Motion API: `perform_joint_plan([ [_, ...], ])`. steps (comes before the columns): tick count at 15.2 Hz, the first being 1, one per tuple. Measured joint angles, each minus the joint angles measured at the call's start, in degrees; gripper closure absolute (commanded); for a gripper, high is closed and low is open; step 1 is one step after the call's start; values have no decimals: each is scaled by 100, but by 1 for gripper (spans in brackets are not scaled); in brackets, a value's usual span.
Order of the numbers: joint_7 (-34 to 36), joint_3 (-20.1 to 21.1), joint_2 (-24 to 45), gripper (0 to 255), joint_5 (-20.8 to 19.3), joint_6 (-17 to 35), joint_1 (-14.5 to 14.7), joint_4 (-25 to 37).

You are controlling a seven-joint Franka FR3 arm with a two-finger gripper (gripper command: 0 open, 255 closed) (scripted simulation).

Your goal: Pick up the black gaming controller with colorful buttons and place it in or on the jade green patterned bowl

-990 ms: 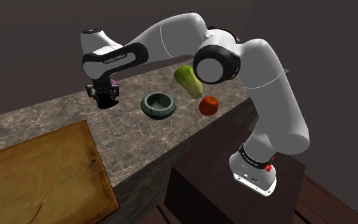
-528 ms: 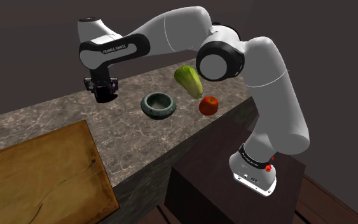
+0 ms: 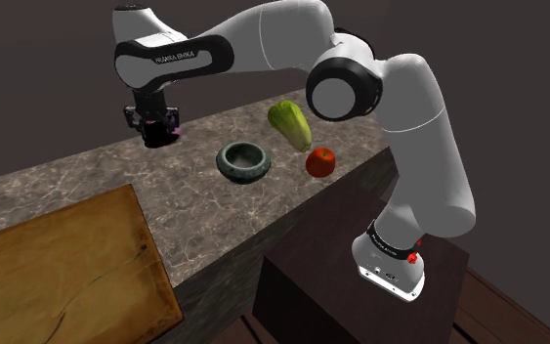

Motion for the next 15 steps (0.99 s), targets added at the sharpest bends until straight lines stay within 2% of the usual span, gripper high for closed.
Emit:
perform_joint_plan([
  [12,18,-11,-137,255,-16,-805,-21,669],
  [15,-37,-39,-849,255,-40,-419,-3,-434],
])
